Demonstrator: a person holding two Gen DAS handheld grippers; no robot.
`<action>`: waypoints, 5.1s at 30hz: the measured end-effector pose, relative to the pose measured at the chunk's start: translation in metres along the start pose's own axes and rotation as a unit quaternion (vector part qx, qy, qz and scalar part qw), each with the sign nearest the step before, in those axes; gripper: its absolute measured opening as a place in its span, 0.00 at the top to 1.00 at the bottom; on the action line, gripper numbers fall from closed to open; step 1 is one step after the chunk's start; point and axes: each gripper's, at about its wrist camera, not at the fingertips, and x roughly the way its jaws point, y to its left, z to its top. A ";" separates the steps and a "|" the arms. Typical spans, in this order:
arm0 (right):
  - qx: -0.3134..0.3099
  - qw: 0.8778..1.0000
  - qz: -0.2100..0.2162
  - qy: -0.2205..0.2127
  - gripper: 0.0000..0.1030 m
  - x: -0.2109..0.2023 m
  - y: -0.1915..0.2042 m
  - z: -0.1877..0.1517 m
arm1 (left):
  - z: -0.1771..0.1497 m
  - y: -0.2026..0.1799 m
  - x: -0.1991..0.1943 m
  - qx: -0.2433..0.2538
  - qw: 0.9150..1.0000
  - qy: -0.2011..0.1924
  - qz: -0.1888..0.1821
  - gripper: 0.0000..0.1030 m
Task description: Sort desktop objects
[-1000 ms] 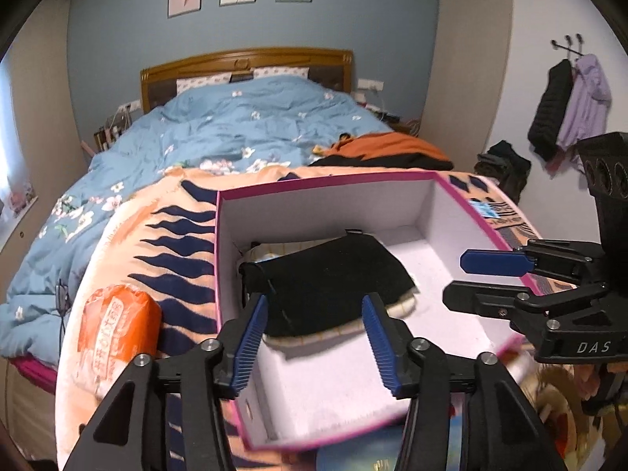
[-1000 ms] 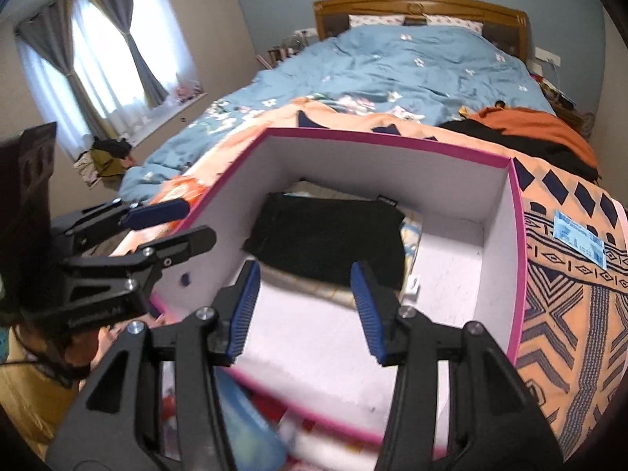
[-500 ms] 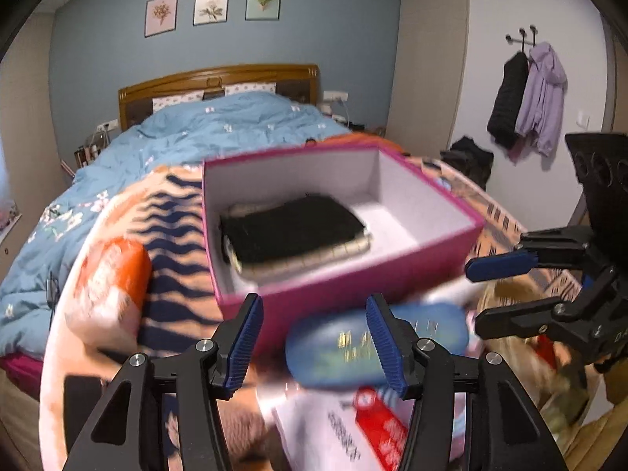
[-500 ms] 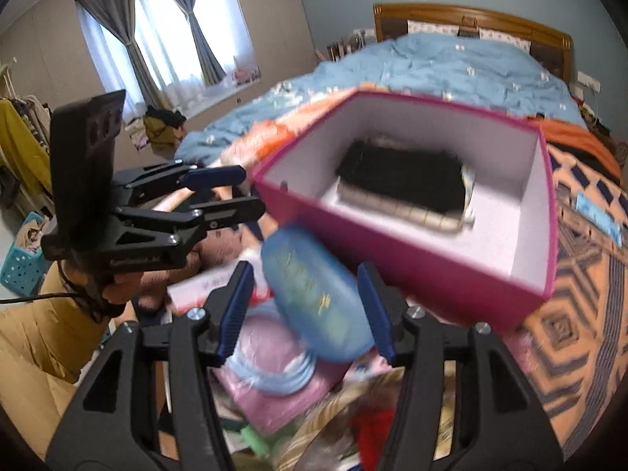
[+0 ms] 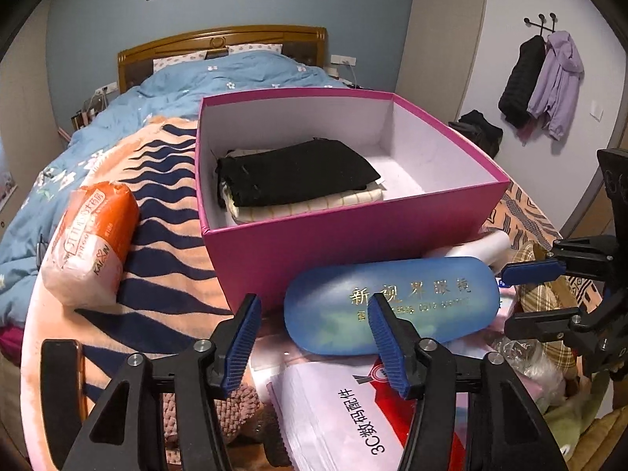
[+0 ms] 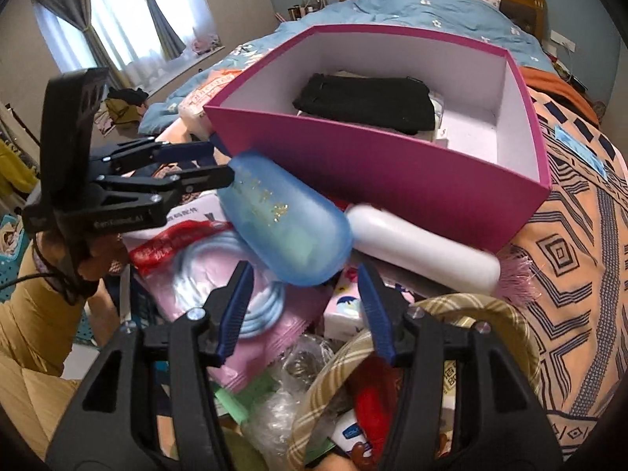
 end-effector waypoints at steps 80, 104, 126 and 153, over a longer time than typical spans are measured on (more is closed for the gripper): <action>0.001 0.991 -0.014 -0.132 0.36 -0.045 0.012 0.046 | 0.059 -0.016 -0.048 -0.050 0.998 -0.017 -0.038 0.24; 0.024 0.993 0.019 -0.115 0.36 -0.020 -0.020 0.083 | 0.088 0.003 -0.012 -0.082 0.996 -0.006 -0.022 0.24; 0.053 0.995 0.037 -0.071 0.36 0.019 -0.043 0.095 | 0.087 0.019 0.029 -0.108 0.993 0.037 -0.004 0.24; 0.104 0.993 0.048 -0.029 0.36 0.052 -0.073 0.104 | 0.086 0.012 0.029 -0.065 0.996 0.016 0.057 0.27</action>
